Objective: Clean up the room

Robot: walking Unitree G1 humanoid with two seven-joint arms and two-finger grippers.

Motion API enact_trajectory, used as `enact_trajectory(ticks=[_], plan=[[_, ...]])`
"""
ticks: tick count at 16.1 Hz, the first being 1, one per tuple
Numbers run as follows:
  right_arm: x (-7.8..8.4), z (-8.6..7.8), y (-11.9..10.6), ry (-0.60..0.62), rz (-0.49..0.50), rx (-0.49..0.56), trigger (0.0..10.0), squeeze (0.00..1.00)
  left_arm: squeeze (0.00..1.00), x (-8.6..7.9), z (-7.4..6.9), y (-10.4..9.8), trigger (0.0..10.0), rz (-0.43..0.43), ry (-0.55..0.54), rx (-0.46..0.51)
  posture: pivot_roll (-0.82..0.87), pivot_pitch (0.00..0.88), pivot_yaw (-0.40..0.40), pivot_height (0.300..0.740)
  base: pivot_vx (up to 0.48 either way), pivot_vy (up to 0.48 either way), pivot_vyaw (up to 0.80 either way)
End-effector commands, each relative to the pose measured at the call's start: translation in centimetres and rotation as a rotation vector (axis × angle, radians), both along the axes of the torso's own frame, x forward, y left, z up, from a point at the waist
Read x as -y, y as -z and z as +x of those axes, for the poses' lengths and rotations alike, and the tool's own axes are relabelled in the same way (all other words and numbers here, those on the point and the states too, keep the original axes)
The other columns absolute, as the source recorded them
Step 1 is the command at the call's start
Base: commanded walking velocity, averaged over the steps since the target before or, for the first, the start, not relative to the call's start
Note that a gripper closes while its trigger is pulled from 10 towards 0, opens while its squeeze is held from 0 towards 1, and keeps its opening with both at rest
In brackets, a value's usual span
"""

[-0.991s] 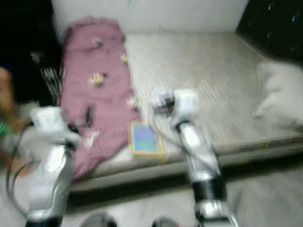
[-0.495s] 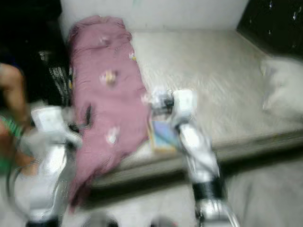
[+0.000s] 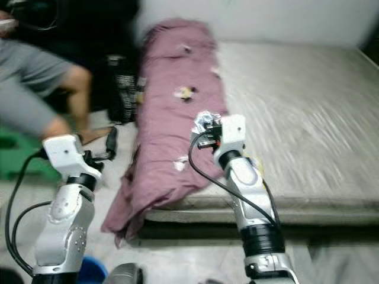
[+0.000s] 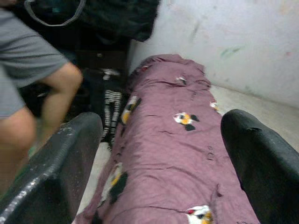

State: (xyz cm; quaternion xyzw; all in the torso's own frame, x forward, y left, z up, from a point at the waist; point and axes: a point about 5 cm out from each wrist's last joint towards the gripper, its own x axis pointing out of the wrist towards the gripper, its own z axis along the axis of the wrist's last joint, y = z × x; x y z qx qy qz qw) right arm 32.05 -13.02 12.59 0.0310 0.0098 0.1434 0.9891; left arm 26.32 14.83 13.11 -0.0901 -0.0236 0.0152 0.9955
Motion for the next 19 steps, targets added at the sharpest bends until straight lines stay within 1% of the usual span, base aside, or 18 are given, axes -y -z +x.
enact_trajectory(ticks=[1,4,6,9,17,19], plan=[[-0.21,0.21,-0.43,-0.003,0.006,0.016,10.0,0.0,0.0,-0.13,0.1,-0.17,10.0,0.022,-0.008,0.0,0.02,0.0,-0.06,0.74,0.0,0.0,0.8],[-0.36,0.34,-0.57,-0.005,0.006,0.022,10.0,0.0,0.0,-0.22,0.2,-0.16,10.0,0.035,-0.005,-0.005,0.01,0.0,-0.058,0.74,0.0,0.0,0.8],[-0.41,0.38,-0.6,-0.008,0.004,0.025,10.0,0.0,0.0,-0.43,0.21,-0.1,10.0,0.055,-0.032,-0.005,0.01,0.0,-0.059,0.74,0.0,0.0,0.8],[-0.47,0.39,-0.59,-0.011,0.002,0.027,10.0,0.0,0.0,-0.75,0.22,0.03,10.0,0.044,-0.051,-0.014,0.01,0.0,-0.059,0.74,0.0,0.0,0.8],[-0.44,0.29,-0.32,-0.014,-0.002,0.023,10.0,0.0,0.0,-0.59,0.19,0.23,10.0,0.052,-0.051,-0.024,0.02,0.0,-0.061,0.74,0.0,0.0,0.8],[-0.51,0.2,-0.23,-0.016,-0.001,0.021,10.0,0.0,0.0,-0.59,0.14,0.27,10.0,0.042,-0.052,-0.022,0.02,0.0,-0.062,0.74,0.0,0.0,0.8]])
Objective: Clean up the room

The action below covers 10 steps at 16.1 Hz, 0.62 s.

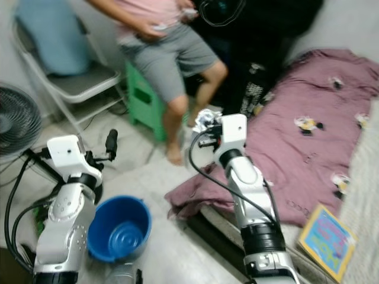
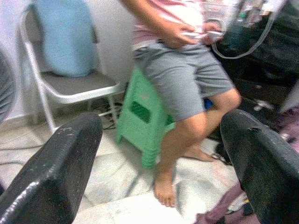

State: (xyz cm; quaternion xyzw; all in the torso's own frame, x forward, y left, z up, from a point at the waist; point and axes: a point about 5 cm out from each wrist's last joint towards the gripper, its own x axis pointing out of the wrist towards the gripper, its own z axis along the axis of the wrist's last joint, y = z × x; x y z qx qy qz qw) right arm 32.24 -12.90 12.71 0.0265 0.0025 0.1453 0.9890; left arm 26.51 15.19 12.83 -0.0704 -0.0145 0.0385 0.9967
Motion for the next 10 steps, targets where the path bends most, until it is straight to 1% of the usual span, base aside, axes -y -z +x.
enact_trajectory(ticks=[1,10], plan=[[-0.38,0.01,-0.1,-0.013,0.006,0.004,10.0,0.0,0.0,-0.2,-0.03,-0.02,10.0,0.002,-0.007,0.001,0.02,0.0,-0.062,0.74,0.0,0.0,0.8],[-0.53,-0.05,0.02,-0.02,0.01,0.005,10.0,0.0,0.0,0.07,0.09,-0.09,10.0,0.021,0.017,0.006,0.02,0.0,-0.058,0.74,0.0,0.0,0.8]])
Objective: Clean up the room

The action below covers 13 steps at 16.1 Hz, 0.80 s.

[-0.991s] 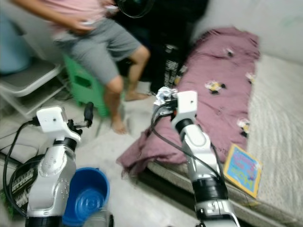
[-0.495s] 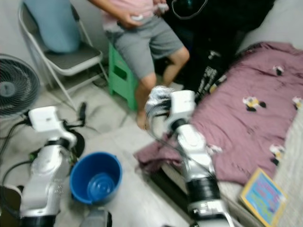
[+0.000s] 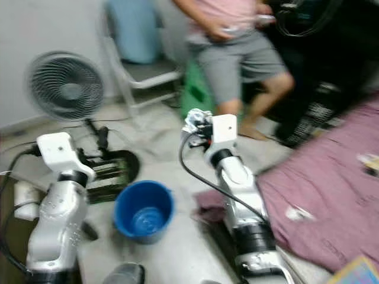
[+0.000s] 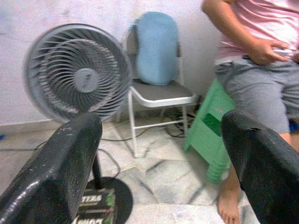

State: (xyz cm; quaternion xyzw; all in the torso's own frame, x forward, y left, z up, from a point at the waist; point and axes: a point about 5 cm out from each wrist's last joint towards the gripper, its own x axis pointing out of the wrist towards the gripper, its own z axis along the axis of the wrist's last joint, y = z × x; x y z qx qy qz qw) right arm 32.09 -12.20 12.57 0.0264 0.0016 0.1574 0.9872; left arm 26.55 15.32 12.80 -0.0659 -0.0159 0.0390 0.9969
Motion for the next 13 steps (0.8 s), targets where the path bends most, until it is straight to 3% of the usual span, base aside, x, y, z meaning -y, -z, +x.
enact_trajectory(ticks=[1,5,8,13], plan=[[0.14,0.13,-0.14,0.003,0.013,0.003,10.0,0.0,0.0,0.22,0.07,-0.18,10.0,0.014,0.022,0.006,0.02,0.0,-0.058,0.74,0.0,0.0,0.67],[0.12,0.13,-0.12,0.002,0.02,0.001,10.0,0.0,0.0,0.19,0.05,-0.21,10.0,0.014,0.021,0.01,0.02,0.0,-0.057,0.74,0.0,0.0,0.0],[0.16,0.14,-0.16,0.001,0.017,0.004,10.0,0.0,0.0,0.11,-0.03,-0.22,10.0,-0.004,0.016,0.014,0.02,0.0,-0.058,0.74,0.0,0.0,0.69],[0.18,0.16,-0.21,-0.001,0.014,0.007,10.0,0.0,0.0,0.44,-0.11,-0.4,10.0,-0.019,0.055,0.034,0.02,0.0,-0.06,0.74,0.0,0.0,0.08]])
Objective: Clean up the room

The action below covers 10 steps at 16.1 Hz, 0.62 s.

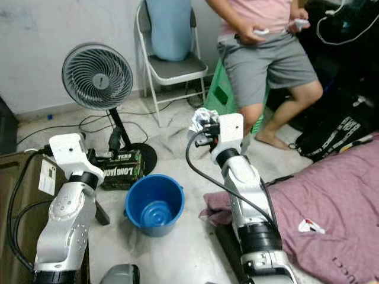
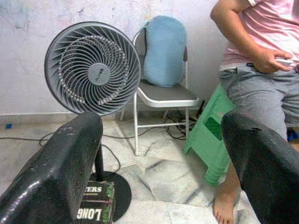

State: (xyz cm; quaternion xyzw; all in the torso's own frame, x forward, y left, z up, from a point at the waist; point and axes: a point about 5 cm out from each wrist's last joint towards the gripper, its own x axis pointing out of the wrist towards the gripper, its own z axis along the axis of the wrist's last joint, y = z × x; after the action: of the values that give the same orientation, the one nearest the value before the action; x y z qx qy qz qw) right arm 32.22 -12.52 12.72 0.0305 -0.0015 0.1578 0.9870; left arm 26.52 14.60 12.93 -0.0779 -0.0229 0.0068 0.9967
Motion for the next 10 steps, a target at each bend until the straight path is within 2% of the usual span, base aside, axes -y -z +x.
enact_trajectory(ticks=[1,2,10], plan=[[-0.17,0.02,-0.06,-0.001,0.004,0.003,10.0,0.0,0.0,-0.2,-0.07,-0.35,10.0,-0.001,0.005,0.023,0.02,0.0,-0.06,0.74,0.0,0.0,0.47],[-0.13,0.02,-0.06,0.001,0.006,0.002,10.0,0.0,0.0,-0.07,-0.11,-0.45,10.0,-0.005,0.019,0.031,0.01,0.0,-0.059,0.74,0.0,0.0,0.0],[-0.04,0.04,-0.03,0.007,0.017,-0.004,10.0,0.0,0.0,0.01,-0.15,-0.49,10.0,-0.008,0.032,0.036,0.01,0.0,-0.059,0.74,0.334,0.0,0.0]])
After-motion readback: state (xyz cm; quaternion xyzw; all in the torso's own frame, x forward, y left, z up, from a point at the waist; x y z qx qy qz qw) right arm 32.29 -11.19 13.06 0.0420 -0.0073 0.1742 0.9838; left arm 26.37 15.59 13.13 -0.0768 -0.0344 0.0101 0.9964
